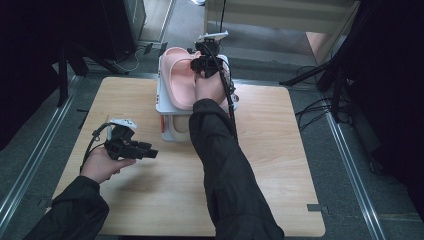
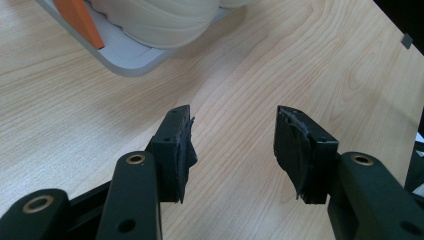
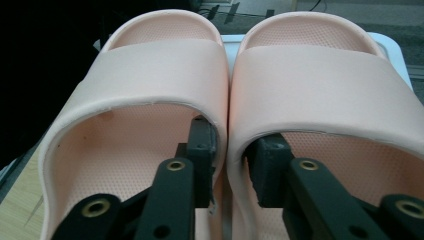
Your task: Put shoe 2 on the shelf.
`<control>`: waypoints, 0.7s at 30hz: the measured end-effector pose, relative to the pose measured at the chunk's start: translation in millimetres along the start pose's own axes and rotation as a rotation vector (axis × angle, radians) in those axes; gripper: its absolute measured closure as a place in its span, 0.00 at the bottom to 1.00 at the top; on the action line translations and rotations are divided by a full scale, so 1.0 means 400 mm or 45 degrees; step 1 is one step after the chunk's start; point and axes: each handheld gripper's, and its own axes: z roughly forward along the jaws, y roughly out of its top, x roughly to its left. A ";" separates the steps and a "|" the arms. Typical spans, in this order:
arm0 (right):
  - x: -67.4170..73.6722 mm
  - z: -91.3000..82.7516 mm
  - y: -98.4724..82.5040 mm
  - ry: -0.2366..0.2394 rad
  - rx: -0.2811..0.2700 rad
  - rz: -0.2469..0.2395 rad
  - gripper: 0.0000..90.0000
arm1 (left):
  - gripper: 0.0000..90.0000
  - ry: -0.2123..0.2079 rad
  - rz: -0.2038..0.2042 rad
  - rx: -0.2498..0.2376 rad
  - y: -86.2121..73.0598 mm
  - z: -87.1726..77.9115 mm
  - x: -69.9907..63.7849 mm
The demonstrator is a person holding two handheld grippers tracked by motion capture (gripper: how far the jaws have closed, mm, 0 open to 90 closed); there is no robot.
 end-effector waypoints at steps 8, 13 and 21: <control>-0.013 -0.005 -0.010 0.088 -0.008 -0.020 0.68 | 0.55 0.003 0.000 0.006 -0.003 0.001 0.000; -0.022 -0.015 -0.013 0.128 -0.012 -0.005 0.63 | 0.54 0.009 0.001 0.006 -0.004 0.001 0.000; -0.031 -0.036 -0.025 0.186 -0.017 -0.019 0.60 | 0.53 0.020 0.000 0.003 -0.005 -0.002 0.002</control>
